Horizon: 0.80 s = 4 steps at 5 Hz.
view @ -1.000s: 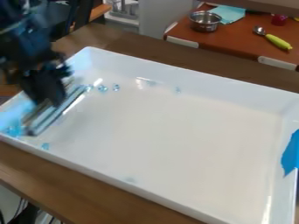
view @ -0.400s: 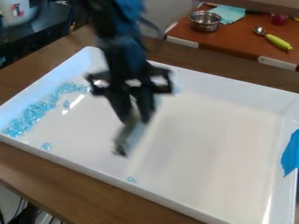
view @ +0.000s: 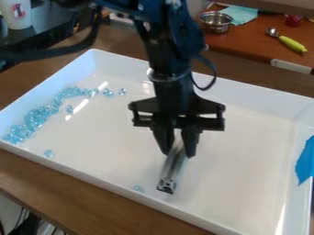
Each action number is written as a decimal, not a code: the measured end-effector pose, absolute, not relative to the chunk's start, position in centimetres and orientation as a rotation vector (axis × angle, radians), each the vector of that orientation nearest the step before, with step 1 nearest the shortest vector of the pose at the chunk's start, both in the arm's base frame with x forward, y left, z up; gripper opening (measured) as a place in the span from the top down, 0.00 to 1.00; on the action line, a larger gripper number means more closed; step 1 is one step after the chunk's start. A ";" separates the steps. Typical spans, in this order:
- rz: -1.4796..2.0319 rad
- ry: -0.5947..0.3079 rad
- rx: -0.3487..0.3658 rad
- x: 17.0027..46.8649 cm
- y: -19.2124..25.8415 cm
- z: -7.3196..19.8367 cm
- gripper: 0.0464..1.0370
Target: Sweep into pile
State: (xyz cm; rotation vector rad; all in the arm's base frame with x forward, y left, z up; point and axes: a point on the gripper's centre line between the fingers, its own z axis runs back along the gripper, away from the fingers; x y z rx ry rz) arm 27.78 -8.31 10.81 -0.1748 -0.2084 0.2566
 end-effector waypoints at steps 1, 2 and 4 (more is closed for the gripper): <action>0.252 -0.228 -0.163 27.8 -8.2 10.3 0.71; 0.227 -0.210 -0.156 26.7 -6.9 9.5 0.71; 0.203 -0.246 -0.144 25.3 -3.1 9.0 0.71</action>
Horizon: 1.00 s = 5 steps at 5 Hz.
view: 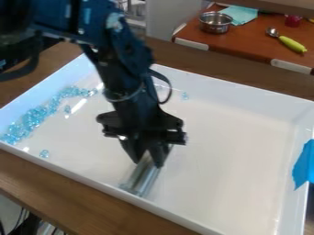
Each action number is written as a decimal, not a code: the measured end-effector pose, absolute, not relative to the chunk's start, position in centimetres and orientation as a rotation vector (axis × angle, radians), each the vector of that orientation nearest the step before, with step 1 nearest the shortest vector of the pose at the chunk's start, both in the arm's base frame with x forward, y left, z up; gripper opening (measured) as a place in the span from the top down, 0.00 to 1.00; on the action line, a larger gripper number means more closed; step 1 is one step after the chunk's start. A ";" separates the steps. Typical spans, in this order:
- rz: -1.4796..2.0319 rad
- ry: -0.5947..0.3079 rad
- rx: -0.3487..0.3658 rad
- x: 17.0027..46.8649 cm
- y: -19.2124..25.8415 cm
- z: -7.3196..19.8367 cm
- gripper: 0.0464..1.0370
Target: Sweep into pile
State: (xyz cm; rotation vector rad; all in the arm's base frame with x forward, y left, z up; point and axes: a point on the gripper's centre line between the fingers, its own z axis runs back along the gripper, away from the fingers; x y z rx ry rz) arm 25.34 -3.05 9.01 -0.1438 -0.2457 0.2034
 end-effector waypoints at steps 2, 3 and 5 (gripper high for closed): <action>0.161 -0.249 -0.096 25.4 1.1 8.9 0.71; 0.107 -0.250 -0.064 25.6 4.0 8.8 0.71; -0.056 -0.263 0.020 23.7 10.5 8.8 0.71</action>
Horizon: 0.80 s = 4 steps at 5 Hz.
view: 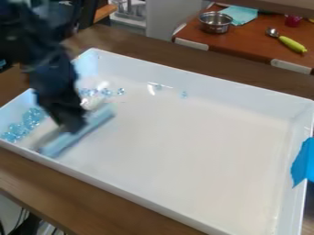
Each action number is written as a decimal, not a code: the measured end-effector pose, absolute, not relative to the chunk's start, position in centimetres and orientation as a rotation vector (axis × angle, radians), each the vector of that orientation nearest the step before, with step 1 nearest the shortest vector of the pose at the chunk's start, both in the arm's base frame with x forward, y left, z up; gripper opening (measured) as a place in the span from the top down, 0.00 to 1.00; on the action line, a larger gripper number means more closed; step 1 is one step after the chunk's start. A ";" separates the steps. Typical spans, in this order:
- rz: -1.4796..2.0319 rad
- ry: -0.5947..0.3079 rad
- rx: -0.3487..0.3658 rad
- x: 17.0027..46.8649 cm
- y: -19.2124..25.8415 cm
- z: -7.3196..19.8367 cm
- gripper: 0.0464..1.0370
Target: Sweep into pile
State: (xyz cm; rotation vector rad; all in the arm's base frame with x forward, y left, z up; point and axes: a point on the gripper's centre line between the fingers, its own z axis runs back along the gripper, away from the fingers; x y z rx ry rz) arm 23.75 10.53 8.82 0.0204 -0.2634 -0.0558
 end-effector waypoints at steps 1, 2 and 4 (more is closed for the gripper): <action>-0.111 -0.242 0.018 21.8 12.6 8.9 0.71; -0.078 -0.246 -0.037 20.8 12.5 9.1 0.71; 0.112 -0.281 -0.137 25.1 5.7 11.4 0.71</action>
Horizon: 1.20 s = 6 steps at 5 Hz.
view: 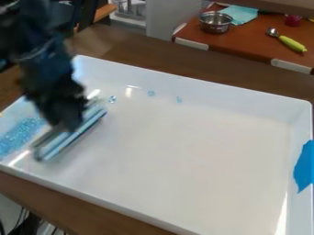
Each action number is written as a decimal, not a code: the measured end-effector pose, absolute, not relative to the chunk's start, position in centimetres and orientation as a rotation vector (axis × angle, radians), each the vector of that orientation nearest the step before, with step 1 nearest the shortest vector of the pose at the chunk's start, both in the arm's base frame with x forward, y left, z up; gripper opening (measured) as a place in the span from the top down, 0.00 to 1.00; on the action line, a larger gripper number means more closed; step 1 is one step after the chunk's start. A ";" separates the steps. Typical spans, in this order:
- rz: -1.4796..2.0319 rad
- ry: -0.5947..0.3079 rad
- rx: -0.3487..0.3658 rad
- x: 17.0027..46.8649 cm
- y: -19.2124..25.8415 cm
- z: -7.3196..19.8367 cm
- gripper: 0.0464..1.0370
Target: Sweep into pile
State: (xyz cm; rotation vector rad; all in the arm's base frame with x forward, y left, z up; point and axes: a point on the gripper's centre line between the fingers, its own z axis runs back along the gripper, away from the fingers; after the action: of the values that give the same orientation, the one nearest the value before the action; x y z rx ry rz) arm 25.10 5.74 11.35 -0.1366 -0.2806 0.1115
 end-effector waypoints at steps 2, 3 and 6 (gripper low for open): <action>0.174 -0.276 -0.134 30.0 -0.4 12.9 0.71; 0.187 -0.257 -0.150 31.6 -2.9 11.9 0.71; 0.163 -0.317 -0.177 34.5 -5.1 9.7 0.71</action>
State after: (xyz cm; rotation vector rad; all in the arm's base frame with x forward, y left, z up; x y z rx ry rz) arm 34.47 -5.13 9.66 -0.1768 -0.3170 0.1630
